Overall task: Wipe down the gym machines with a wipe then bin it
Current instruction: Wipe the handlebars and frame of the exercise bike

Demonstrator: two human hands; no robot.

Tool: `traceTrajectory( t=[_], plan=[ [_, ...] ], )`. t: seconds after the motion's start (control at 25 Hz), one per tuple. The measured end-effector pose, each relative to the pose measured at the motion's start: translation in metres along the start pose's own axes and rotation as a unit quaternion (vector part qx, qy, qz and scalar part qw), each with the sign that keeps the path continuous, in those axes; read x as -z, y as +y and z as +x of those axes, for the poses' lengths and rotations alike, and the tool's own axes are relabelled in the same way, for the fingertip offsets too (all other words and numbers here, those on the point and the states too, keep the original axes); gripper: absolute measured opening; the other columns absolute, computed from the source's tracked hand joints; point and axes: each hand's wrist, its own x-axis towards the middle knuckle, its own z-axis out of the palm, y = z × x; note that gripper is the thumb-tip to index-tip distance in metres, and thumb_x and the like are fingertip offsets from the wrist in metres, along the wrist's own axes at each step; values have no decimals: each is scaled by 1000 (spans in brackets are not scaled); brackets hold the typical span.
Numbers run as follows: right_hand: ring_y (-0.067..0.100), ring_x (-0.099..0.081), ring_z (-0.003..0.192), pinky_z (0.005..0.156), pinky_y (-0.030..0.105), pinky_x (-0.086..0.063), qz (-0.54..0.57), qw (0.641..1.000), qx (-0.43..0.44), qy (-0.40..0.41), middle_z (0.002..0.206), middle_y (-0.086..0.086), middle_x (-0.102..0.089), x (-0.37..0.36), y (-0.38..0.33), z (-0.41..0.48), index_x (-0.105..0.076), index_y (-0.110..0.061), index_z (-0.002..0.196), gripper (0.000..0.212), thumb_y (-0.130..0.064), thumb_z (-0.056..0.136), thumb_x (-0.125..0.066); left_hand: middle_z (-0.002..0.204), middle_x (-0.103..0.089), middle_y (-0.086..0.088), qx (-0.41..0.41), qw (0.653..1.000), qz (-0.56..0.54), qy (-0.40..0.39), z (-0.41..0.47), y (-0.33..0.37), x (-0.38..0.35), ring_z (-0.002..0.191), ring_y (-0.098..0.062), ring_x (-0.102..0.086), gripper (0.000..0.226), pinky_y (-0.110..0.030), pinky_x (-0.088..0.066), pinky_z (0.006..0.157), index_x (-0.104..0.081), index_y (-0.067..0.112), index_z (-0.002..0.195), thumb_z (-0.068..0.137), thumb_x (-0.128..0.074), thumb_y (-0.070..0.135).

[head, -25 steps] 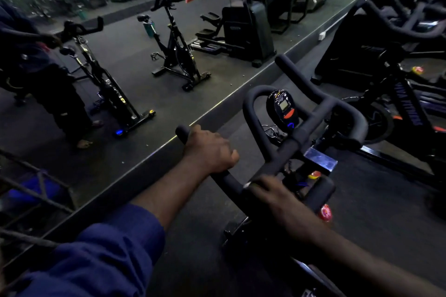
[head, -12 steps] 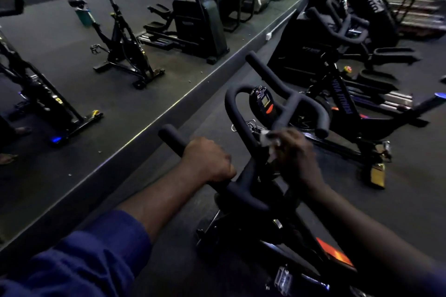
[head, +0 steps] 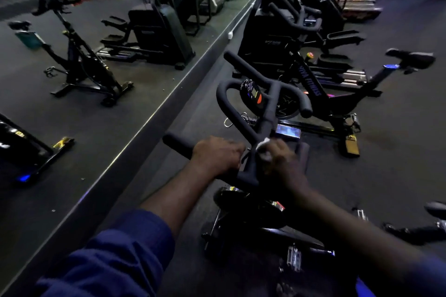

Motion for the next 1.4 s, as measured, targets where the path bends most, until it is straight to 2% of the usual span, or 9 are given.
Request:
traceTrajectory(
  t=[0.16, 0.36, 0.52, 0.64, 0.8, 1.0, 1.16, 1.28, 1.4],
  plan=[
    [14, -62, 95, 86, 3, -36, 88, 989, 99, -65, 109, 0, -59, 4, 2, -35, -64, -25, 115, 21, -27, 93, -64, 126, -67, -7, 28, 996, -86, 3, -2, 2, 10, 109, -37, -69, 23, -42, -53, 85, -52, 29, 118, 96, -50, 34],
    [15, -51, 113, 99, 17, -39, 68, 975, 168, -131, 121, 9, -63, 1, -5, -34, -72, -10, 121, 39, -39, 103, -54, 112, -67, -11, 33, 951, -296, 85, 8, 2, 16, 98, -37, -65, 34, -47, -55, 81, -58, 24, 103, 78, -36, 34],
    [21, -59, 105, 90, 28, -49, 19, 962, 234, -136, 115, 5, -61, 44, 31, -49, -70, -11, 111, 29, -34, 106, -52, 111, -60, -14, -68, 961, -248, 103, 19, 24, -2, 101, -37, -58, 35, -48, -51, 88, -64, 11, 100, 81, -41, 29],
    [22, -61, 94, 81, 35, -53, -28, 982, 172, -66, 105, 4, -63, 46, 42, -42, -70, -11, 107, 24, -31, 99, -58, 106, -63, -15, -102, 958, -238, 124, 25, 39, -15, 105, -35, -56, 32, -42, -45, 96, -66, 8, 92, 82, -42, 27],
    [25, -62, 121, 101, 34, -52, -14, 963, 228, -141, 138, 10, -63, 35, 54, -70, -64, -9, 136, 38, -23, 102, -57, 96, -67, -14, -157, 957, -207, 132, 34, 54, -24, 96, -35, -63, 31, -42, -49, 93, -68, 9, 86, 81, -44, 29],
    [34, -58, 133, 111, 56, -46, -81, 984, 148, -59, 139, 13, -65, 72, 81, -43, -68, -6, 133, 53, -23, 87, -45, 98, -77, -6, -146, 976, -125, 105, 40, 62, -34, 117, -26, -66, 51, -37, -27, 114, -77, 12, 88, 77, -37, 42],
    [24, -38, 149, 127, 29, -17, -4, 972, 188, -143, 156, 11, -49, 35, 63, -83, -54, -5, 148, 47, -9, 101, -56, 84, -75, 2, -188, 958, -100, 193, 39, 60, -42, 103, -25, -73, 34, -34, -29, 108, -75, 18, 75, 77, -47, 36],
    [16, -19, 156, 130, 35, -12, -54, 977, 171, -116, 167, 3, -28, 48, 86, -79, -35, -14, 160, 55, -39, 111, -34, 88, -75, -5, -197, 947, -118, 225, 37, 60, -45, 102, -26, -73, 32, -36, -33, 108, -75, 15, 79, 78, -47, 31],
    [22, -24, 153, 127, 40, -25, -23, 996, 65, -59, 163, 15, -38, 45, 68, -81, -42, -5, 156, 69, -52, 107, -32, 88, -75, -10, -180, 942, -147, 243, 37, 61, -46, 100, -25, -72, 32, -36, -35, 107, -75, 12, 81, 78, -47, 27]
  ],
)
